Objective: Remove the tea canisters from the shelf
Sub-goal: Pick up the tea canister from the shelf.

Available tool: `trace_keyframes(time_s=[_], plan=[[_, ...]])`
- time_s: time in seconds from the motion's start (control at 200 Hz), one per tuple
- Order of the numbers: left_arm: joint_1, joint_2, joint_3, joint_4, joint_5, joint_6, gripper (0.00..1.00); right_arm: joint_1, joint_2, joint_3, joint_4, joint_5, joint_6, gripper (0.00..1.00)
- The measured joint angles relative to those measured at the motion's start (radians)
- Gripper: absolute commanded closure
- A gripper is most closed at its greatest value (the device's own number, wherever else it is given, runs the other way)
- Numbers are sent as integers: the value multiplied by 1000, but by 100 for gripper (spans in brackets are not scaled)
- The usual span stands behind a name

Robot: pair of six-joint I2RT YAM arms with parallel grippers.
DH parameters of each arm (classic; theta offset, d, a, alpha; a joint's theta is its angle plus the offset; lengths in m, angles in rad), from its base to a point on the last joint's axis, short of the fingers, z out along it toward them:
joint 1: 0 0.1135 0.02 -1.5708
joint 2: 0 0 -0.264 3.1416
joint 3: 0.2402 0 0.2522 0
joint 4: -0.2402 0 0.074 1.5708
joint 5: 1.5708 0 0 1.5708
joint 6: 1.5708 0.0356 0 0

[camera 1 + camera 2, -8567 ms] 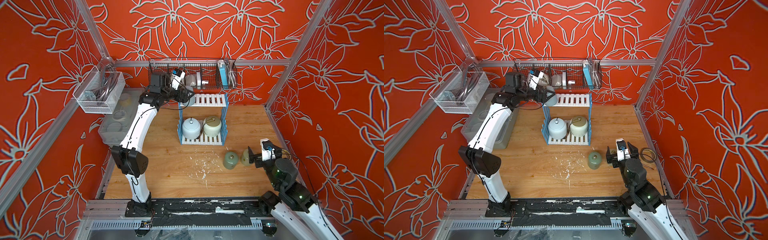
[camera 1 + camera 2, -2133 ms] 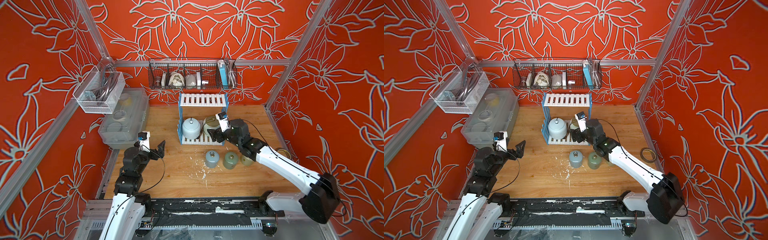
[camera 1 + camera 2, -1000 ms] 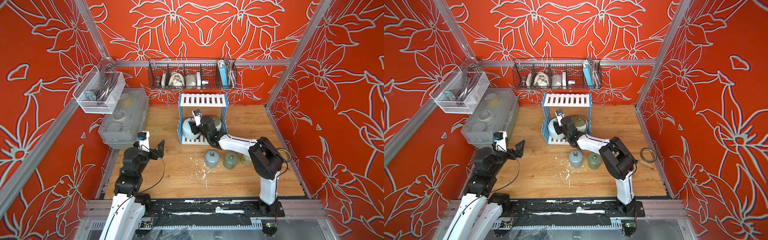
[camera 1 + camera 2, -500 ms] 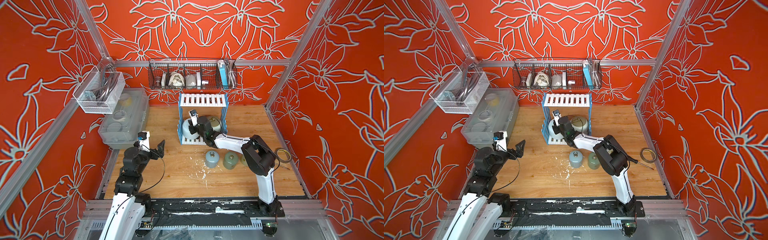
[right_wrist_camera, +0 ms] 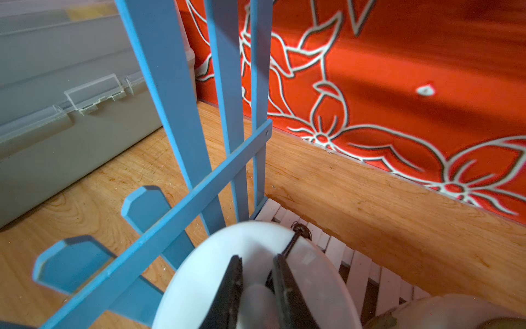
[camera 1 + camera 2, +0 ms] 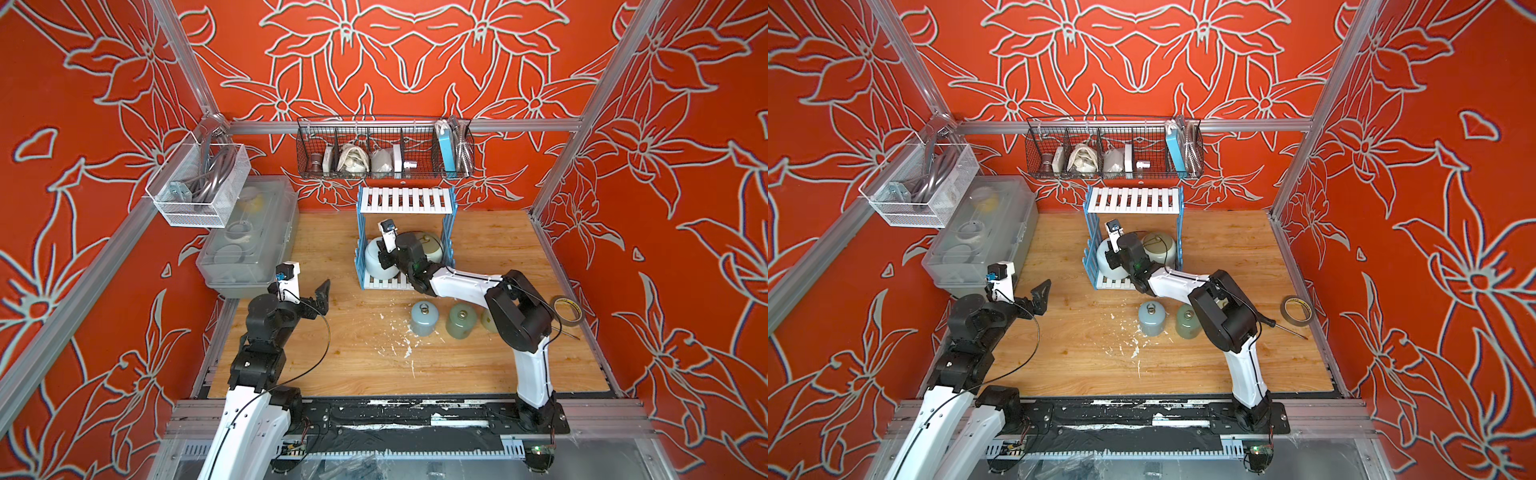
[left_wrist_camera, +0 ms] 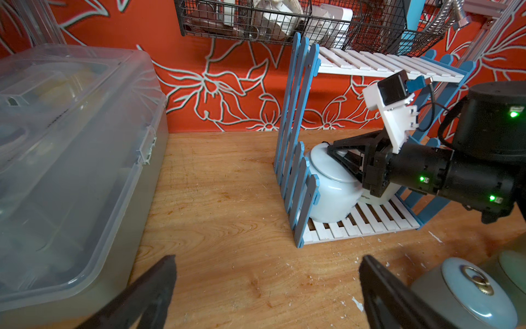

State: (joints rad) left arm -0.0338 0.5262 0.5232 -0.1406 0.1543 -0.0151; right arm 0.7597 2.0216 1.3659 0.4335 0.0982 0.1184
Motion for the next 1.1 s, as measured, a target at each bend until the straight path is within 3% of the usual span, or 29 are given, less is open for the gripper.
trace_keyframes(time_s=[0.41,1.101], plan=[[1,0,-2,6,2,11,1,0,-82,-13,-143,-21,22,100],[8,0,-4,5,-1,18,1,29,-423,-113,-261,-47,76,100]])
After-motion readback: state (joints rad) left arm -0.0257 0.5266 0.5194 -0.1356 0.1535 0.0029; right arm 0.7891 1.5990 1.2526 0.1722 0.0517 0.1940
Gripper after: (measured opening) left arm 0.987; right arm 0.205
